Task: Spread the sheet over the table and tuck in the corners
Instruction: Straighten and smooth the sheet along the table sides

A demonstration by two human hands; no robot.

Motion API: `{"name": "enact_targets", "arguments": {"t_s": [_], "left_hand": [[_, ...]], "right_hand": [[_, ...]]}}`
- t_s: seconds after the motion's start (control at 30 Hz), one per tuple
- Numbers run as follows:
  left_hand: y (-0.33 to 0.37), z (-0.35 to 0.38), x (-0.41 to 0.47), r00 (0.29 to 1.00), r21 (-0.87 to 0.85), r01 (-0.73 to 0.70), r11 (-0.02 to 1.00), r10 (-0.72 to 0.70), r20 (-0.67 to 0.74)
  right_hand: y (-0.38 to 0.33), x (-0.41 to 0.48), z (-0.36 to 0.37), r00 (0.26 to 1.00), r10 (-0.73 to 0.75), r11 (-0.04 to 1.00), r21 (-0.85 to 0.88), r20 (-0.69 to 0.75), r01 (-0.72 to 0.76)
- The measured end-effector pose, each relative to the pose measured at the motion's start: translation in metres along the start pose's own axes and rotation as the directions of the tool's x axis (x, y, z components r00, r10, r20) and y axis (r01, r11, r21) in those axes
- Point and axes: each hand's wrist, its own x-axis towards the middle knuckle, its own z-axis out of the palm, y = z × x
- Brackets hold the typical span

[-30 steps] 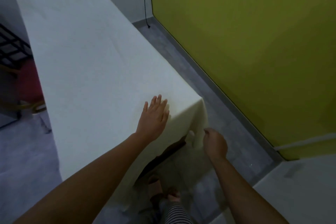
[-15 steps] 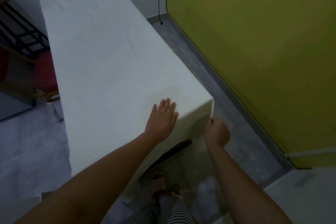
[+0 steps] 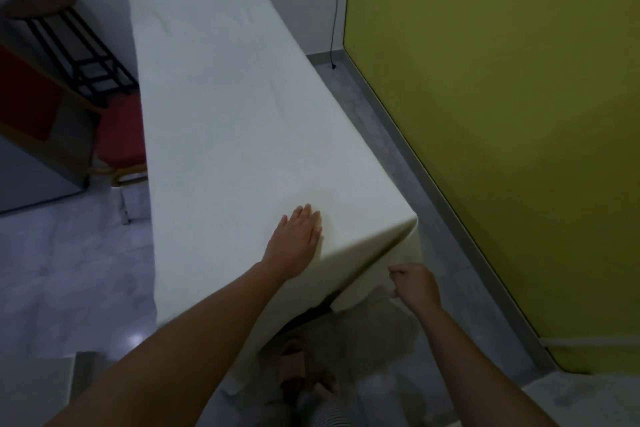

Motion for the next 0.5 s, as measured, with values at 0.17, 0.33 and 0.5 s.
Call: {"name": "enact_targets", "arguments": {"t_s": [0.17, 0.33, 0.5], "left_hand": [[-0.028, -0.007, -0.017, 0.986, 0.053, 0.145, 0.988, -0.140, -0.091], [-0.056, -0.014, -0.037, 0.958, 0.090, 0.260, 0.961, -0.244, -0.152], [-0.091, -0.033, -0.059, 0.949, 0.099, 0.286, 0.953, -0.267, -0.167]], "right_hand": [[-0.030, -0.009, -0.025, 0.998, -0.039, 0.999, 0.024, -0.054, 0.041], [-0.071, -0.023, -0.029, 0.977, -0.128, 0.982, 0.117, -0.171, 0.149], [-0.119, -0.047, -0.001, 0.922, -0.273, 0.952, 0.061, -0.275, 0.300]]}}
